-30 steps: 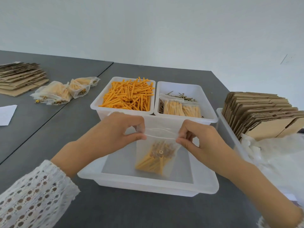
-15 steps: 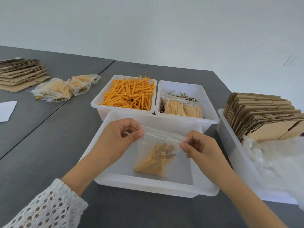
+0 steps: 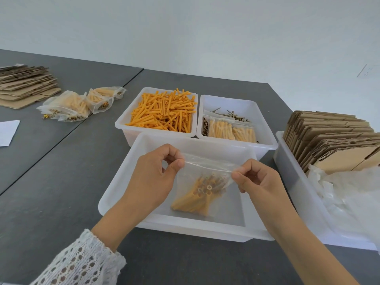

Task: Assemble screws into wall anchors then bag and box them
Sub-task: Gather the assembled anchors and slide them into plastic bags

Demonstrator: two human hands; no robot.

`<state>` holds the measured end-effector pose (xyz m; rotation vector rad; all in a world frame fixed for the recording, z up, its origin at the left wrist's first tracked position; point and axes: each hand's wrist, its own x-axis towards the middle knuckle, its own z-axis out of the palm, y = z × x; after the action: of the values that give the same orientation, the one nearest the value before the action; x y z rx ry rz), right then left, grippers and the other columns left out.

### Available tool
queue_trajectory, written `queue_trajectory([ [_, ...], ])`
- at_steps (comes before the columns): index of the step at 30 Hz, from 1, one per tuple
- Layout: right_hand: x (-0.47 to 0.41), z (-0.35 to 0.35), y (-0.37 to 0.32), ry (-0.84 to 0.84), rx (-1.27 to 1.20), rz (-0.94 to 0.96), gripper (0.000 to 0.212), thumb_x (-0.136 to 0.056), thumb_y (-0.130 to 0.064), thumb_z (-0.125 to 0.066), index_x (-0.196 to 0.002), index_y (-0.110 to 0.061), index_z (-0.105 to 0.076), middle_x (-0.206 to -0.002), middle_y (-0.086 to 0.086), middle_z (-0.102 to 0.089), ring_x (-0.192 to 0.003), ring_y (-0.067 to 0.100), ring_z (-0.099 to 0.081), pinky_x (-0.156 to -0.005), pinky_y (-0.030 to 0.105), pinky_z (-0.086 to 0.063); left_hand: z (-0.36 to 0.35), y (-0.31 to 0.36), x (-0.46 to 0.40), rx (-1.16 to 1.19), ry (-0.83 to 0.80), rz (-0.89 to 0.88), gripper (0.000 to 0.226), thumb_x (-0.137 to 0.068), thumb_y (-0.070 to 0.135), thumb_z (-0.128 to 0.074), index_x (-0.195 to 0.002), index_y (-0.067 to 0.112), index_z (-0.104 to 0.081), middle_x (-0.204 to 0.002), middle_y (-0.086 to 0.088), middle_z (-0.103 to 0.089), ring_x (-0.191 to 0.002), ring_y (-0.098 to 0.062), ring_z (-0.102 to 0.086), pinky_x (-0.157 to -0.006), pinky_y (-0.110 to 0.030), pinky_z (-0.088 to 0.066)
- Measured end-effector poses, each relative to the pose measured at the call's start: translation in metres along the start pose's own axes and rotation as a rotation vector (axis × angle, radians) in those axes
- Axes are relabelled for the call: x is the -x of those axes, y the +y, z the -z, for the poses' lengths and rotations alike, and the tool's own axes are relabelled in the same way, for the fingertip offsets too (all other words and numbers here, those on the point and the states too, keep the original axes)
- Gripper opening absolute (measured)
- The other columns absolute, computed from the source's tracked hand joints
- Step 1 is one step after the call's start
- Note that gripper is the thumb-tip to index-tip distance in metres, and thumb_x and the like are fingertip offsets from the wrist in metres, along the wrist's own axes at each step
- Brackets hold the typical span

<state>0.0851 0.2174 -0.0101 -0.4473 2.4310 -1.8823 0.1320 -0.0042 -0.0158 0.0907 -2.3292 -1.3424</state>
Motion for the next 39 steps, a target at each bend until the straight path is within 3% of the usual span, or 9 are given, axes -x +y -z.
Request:
queue_trajectory([
  [3,0.001,0.005,-0.004,-0.027,0.231,0.053,0.003,-0.089,-0.019,-0.067,-0.088,-0.018,-0.065,-0.083,-0.009,-0.065,-0.081,0.009,-0.059,-0.078,0.026,-0.048,-0.001,0.003,0.002,0.007,-0.008,-0.042,0.019,-0.093,0.019,-0.065,-0.081,0.034,-0.062,-0.089,0.022,-0.064,-0.084,0.002,-0.057,-0.071,-0.006,-0.04],
  [6,0.002,0.006,-0.016,-0.071,0.431,0.18,0.031,-0.083,-0.042,-0.068,-0.112,-0.037,-0.058,-0.116,-0.021,-0.056,-0.111,0.0,-0.05,-0.096,0.021,-0.035,-0.003,0.007,0.004,-0.024,-0.016,-0.106,0.019,-0.092,0.021,-0.066,-0.082,0.036,-0.06,-0.092,0.021,-0.063,-0.09,0.002,-0.056,-0.074,-0.005,-0.039],
  [9,-0.003,-0.009,-0.031,-0.111,0.602,0.34,0.034,-0.083,-0.049,-0.062,-0.116,-0.043,-0.056,-0.124,-0.025,-0.049,-0.125,-0.001,-0.037,-0.104,0.02,-0.015,-0.008,0.011,0.006,-0.091,-0.018,-0.187,0.017,-0.091,0.023,-0.066,-0.083,0.036,-0.059,-0.088,0.017,-0.062,-0.093,-0.003,-0.057,-0.075,-0.008,-0.038],
  [11,-0.008,-0.023,-0.036,-0.115,0.682,0.418,0.02,-0.087,-0.045,-0.061,-0.107,-0.039,-0.06,-0.116,-0.024,-0.052,-0.119,-0.001,-0.036,-0.097,0.013,-0.009,-0.011,0.013,0.007,-0.116,-0.025,-0.224,0.016,-0.091,0.023,-0.067,-0.084,0.035,-0.059,-0.084,0.017,-0.061,-0.092,-0.005,-0.057,-0.076,-0.008,-0.038],
  [14,-0.013,-0.033,-0.04,-0.153,0.719,0.432,0.002,-0.092,-0.036,-0.061,-0.091,-0.034,-0.062,-0.102,-0.022,-0.055,-0.105,0.0,-0.04,-0.092,0.018,-0.012,-0.011,0.014,0.007,-0.102,-0.014,-0.228,0.019,-0.091,0.02,-0.069,-0.083,0.035,-0.06,-0.08,0.017,-0.059,-0.088,-0.006,-0.057,-0.075,-0.008,-0.039],
  [24,-0.016,-0.024,-0.042,-0.198,0.674,0.436,0.019,-0.091,-0.019,-0.066,-0.08,-0.027,-0.054,-0.082,-0.018,-0.053,-0.086,0.005,-0.046,-0.092,0.023,-0.028,-0.005,0.031,0.008,-0.156,0.049,-0.253,0.015,-0.088,0.021,-0.069,-0.08,0.029,-0.06,-0.077,0.017,-0.058,-0.084,-0.007,-0.056,-0.072,-0.009,-0.036],
  [28,-0.013,-0.013,-0.036,-0.18,0.679,0.399,0.026,-0.092,-0.019,-0.066,-0.079,-0.032,-0.048,-0.084,-0.02,-0.053,-0.09,0.002,-0.048,-0.09,0.017,-0.031,0.001,0.039,0.009,-0.171,0.073,-0.251,0.014,-0.086,0.024,-0.067,-0.078,0.032,-0.058,-0.077,0.019,-0.058,-0.083,-0.007,-0.056,-0.071,-0.011,-0.036],
  [35,-0.009,-0.001,-0.023,-0.164,0.694,0.353,0.017,-0.092,-0.022,-0.066,-0.082,-0.027,-0.053,-0.088,-0.014,-0.057,-0.089,0.007,-0.053,-0.081,0.025,-0.048,0.015,0.046,0.006,-0.176,0.069,-0.236,0.022,-0.09,0.016,-0.069,-0.078,0.032,-0.058,-0.077,0.019,-0.058,-0.083,-0.005,-0.055,-0.071,-0.008,-0.035],
  [39,-0.009,0.002,-0.021,-0.168,0.737,0.361,0.016,-0.094,-0.023,-0.062,-0.083,-0.027,-0.051,-0.089,-0.013,-0.057,-0.088,0.007,-0.052,-0.078,0.02,-0.046,0.018,0.048,0.005,-0.174,0.047,-0.217,0.022,-0.088,0.017,-0.068,-0.077,0.032,-0.057,-0.078,0.017,-0.059,-0.083,-0.002,-0.054,-0.071,-0.006,-0.035],
])
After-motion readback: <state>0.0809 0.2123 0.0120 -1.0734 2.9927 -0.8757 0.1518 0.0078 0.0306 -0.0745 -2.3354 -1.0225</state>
